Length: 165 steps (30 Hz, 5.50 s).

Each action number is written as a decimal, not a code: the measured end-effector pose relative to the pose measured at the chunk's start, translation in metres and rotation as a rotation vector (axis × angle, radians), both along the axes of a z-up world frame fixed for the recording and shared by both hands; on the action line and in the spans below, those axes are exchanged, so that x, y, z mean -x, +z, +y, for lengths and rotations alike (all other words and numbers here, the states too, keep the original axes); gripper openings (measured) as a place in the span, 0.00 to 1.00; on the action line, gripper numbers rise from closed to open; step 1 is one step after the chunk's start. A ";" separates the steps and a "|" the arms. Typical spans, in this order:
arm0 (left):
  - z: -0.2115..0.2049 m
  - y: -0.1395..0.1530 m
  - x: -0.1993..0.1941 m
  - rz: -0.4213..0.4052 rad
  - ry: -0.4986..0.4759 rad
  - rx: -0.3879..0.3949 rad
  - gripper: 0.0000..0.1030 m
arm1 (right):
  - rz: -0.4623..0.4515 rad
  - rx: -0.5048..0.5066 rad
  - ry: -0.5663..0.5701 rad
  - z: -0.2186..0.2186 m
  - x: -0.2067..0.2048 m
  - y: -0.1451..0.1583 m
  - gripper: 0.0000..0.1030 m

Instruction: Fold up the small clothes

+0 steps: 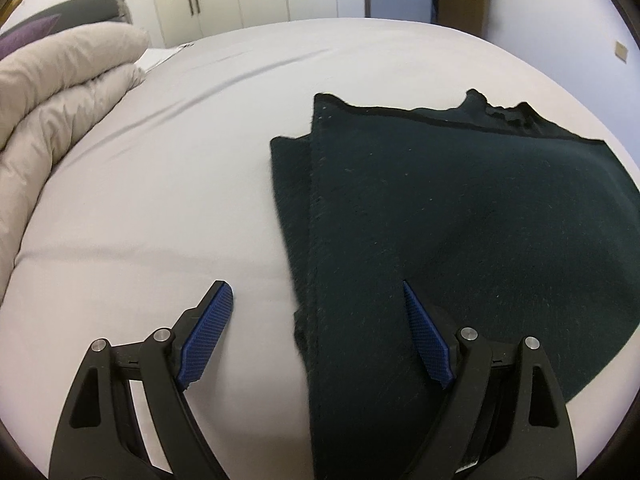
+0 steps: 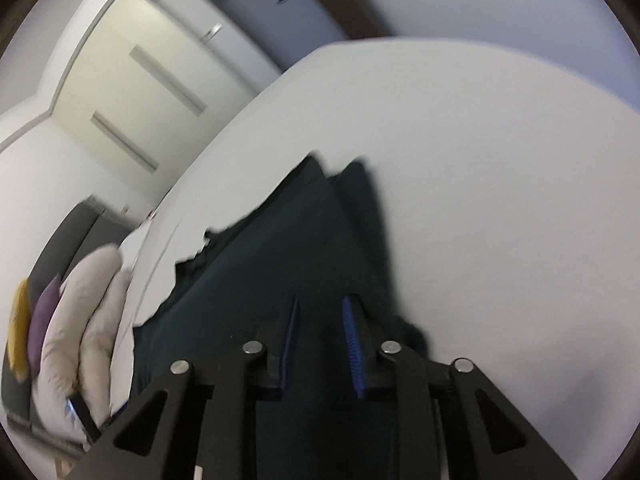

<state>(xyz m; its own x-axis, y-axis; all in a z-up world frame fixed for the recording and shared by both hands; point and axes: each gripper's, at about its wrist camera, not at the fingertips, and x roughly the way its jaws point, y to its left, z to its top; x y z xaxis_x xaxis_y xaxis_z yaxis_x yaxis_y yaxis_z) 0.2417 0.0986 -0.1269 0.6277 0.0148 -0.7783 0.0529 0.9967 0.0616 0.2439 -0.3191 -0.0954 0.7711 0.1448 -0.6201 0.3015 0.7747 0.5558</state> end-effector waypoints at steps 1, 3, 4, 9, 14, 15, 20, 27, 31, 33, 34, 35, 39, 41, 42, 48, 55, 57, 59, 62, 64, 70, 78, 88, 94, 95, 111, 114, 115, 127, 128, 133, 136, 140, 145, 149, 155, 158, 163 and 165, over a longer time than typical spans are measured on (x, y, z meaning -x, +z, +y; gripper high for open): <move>0.000 0.000 0.001 -0.002 0.005 -0.004 0.83 | -0.022 0.002 -0.003 0.007 0.006 0.008 0.46; -0.004 -0.003 0.002 -0.007 0.008 -0.031 0.83 | -0.056 -0.044 0.039 0.027 0.010 0.016 0.53; -0.005 -0.003 0.003 -0.009 0.007 -0.040 0.84 | -0.067 -0.088 0.099 0.045 0.008 0.017 0.53; -0.005 -0.006 0.002 0.000 0.009 -0.027 0.85 | -0.018 -0.212 0.415 0.161 -0.018 -0.005 0.53; -0.010 -0.008 0.005 -0.008 0.010 -0.044 0.85 | 0.066 -0.211 0.465 0.206 -0.037 -0.034 0.48; -0.010 -0.008 0.005 -0.007 0.010 -0.040 0.86 | 0.063 -0.228 0.464 0.202 -0.036 -0.036 0.46; -0.010 -0.008 0.004 -0.008 0.013 -0.032 0.87 | 0.039 -0.260 0.321 0.134 -0.019 -0.037 0.35; -0.007 -0.008 0.004 -0.011 0.013 -0.021 0.87 | -0.015 -0.248 0.024 0.033 0.033 -0.032 0.35; -0.004 -0.009 0.004 -0.012 0.014 -0.016 0.88 | -0.025 -0.187 -0.058 0.021 0.055 -0.021 0.41; -0.004 -0.009 0.004 -0.012 0.015 -0.014 0.89 | -0.056 -0.171 -0.049 0.031 0.059 -0.012 0.53; -0.004 -0.010 0.003 -0.012 0.015 -0.013 0.89 | -0.080 -0.166 -0.032 0.037 0.060 -0.007 0.55; -0.004 -0.010 0.003 -0.011 0.016 -0.013 0.89 | -0.112 -0.165 0.004 0.047 0.058 0.000 0.55; -0.004 -0.010 0.002 -0.010 0.018 -0.010 0.90 | -0.178 -0.166 0.141 0.094 0.032 0.017 0.58; -0.003 -0.011 0.001 -0.010 0.020 -0.007 0.91 | -0.166 -0.166 0.190 0.121 0.009 0.018 0.58; -0.003 -0.011 0.001 -0.011 0.021 -0.005 0.91 | -0.163 -0.167 0.204 0.128 0.002 0.018 0.58; -0.002 -0.013 0.000 -0.012 0.025 0.006 0.92 | -0.113 -0.212 0.255 0.155 -0.049 -0.008 0.61; 0.003 -0.012 0.000 -0.012 0.027 0.047 0.93 | -0.214 -0.119 0.286 0.166 -0.047 -0.039 0.68; 0.017 -0.006 0.003 -0.009 0.036 0.137 0.92 | -0.247 -0.161 0.294 0.161 -0.045 -0.041 0.68; 0.035 0.002 0.013 -0.003 0.094 0.235 0.92 | -0.278 -0.217 0.293 0.154 -0.044 -0.046 0.67; 0.056 0.005 0.035 0.023 0.167 0.397 0.92 | -0.301 -0.244 0.290 0.151 -0.043 -0.049 0.67; 0.066 0.006 0.053 0.028 0.193 0.508 0.92 | -0.304 -0.243 0.291 0.151 -0.042 -0.048 0.67; 0.069 -0.001 0.105 0.066 0.252 0.781 0.92 | -0.315 -0.256 0.291 0.151 -0.041 -0.048 0.67; 0.051 -0.010 0.099 0.084 0.329 0.912 0.91 | -0.318 -0.258 0.291 0.151 -0.041 -0.049 0.67; 0.034 -0.019 0.059 0.062 0.431 1.101 0.81 | -0.320 -0.262 0.290 0.150 -0.041 -0.049 0.67; 0.040 -0.041 0.027 0.084 0.455 1.154 0.28 | -0.322 -0.267 0.286 0.150 -0.042 -0.049 0.65; 0.042 -0.043 0.022 0.081 0.455 1.154 0.26 | -0.322 -0.268 0.285 0.150 -0.042 -0.049 0.65; 0.000 0.021 -0.013 -0.022 0.323 0.845 0.10 | -0.293 -0.347 0.292 0.144 -0.042 -0.027 0.79; -0.080 0.069 -0.027 -0.109 0.077 0.609 0.10 | -0.290 -0.313 0.261 0.123 -0.042 -0.002 0.80; -0.114 0.077 -0.027 -0.135 -0.023 0.491 0.10 | -0.273 -0.339 0.252 0.110 -0.049 0.003 0.80; -0.188 0.038 0.005 -0.226 -0.239 0.174 0.10 | 0.046 -0.521 0.436 0.096 -0.135 -0.022 0.85; -0.183 0.039 0.004 -0.227 -0.231 0.182 0.10 | 0.049 -0.554 0.444 0.101 -0.139 -0.024 0.85; -0.187 0.038 0.014 -0.262 -0.249 0.066 0.10 | 0.090 -0.582 0.472 0.122 -0.164 -0.026 0.85; -0.197 0.038 0.020 -0.298 -0.273 -0.032 0.10 | 0.113 -0.566 0.482 0.130 -0.181 -0.022 0.84; -0.206 0.034 0.028 -0.353 -0.309 -0.157 0.10 | 0.159 -0.472 0.539 0.147 -0.197 -0.017 0.67; -0.208 0.026 0.031 -0.367 -0.334 -0.242 0.10 | 0.205 -0.362 0.598 0.167 -0.199 -0.023 0.29; -0.212 0.020 0.036 -0.361 -0.372 -0.302 0.11 | 0.190 -0.334 0.558 0.156 -0.189 -0.028 0.15; -0.224 0.012 0.034 -0.373 -0.456 -0.342 0.11 | 0.139 -0.213 0.535 0.142 -0.175 -0.007 0.13; -0.244 0.017 0.032 -0.389 -0.522 -0.343 0.11 | 0.112 -0.176 0.515 0.121 -0.167 0.006 0.13; -0.285 0.022 0.023 -0.408 -0.620 -0.343 0.11 | 0.089 -0.132 0.471 0.064 -0.153 0.023 0.13; -0.304 0.022 0.015 -0.407 -0.653 -0.342 0.11 | 0.089 -0.118 0.449 0.040 -0.147 0.026 0.13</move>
